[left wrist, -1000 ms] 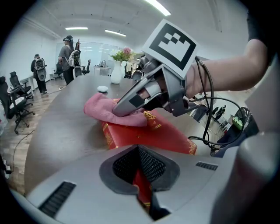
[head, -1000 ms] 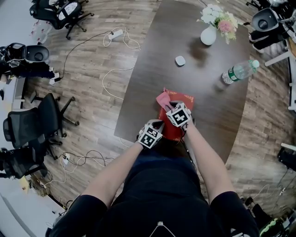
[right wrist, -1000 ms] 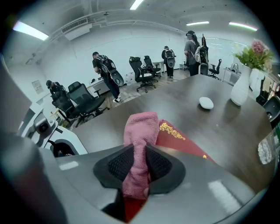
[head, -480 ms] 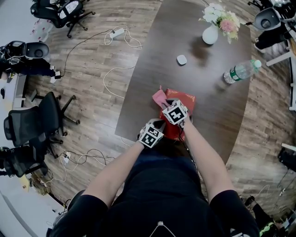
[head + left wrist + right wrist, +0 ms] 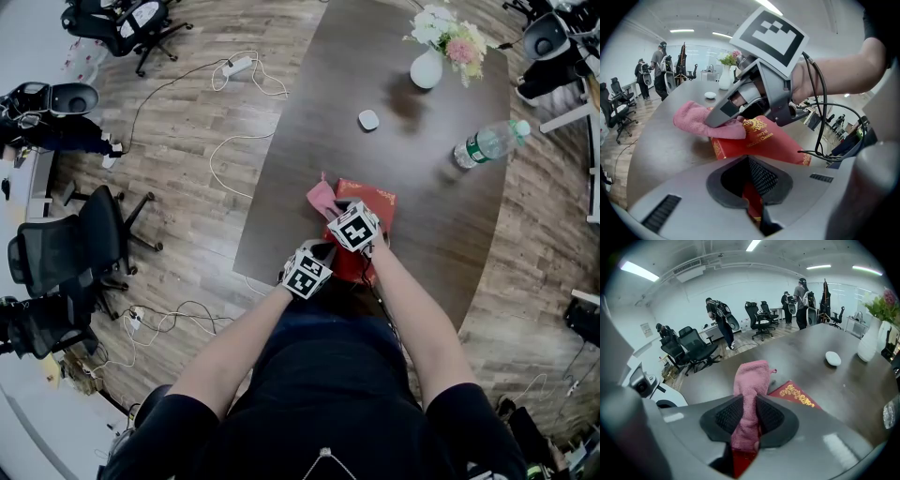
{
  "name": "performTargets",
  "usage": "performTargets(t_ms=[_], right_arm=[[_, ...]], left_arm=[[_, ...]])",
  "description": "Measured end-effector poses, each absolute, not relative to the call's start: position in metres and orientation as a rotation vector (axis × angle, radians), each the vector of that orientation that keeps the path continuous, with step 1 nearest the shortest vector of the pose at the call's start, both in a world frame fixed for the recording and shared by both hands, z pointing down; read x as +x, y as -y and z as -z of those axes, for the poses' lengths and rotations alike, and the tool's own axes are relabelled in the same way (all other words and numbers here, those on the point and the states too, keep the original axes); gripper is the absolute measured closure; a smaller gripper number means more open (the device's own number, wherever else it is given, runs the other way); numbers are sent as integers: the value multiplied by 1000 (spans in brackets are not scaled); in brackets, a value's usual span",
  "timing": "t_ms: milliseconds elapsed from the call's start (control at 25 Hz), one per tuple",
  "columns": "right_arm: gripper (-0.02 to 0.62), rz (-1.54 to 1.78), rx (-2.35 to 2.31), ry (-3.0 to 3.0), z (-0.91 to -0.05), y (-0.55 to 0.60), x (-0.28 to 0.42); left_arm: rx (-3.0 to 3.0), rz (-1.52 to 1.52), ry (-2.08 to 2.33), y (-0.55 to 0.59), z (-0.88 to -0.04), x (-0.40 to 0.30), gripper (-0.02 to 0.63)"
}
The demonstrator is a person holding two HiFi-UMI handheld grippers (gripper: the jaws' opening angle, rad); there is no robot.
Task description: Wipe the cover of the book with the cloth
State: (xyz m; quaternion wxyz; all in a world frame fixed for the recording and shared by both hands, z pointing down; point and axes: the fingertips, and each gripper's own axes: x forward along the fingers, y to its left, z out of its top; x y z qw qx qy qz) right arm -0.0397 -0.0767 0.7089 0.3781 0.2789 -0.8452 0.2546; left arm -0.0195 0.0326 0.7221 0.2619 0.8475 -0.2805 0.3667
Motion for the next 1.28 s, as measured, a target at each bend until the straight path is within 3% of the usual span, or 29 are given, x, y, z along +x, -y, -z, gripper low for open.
performTargets(t_ms=[1280], right_arm=[[502,-653,805,2076,-715,53,42]], left_arm=[[2301,-997,767,-32,-722,-21,611]])
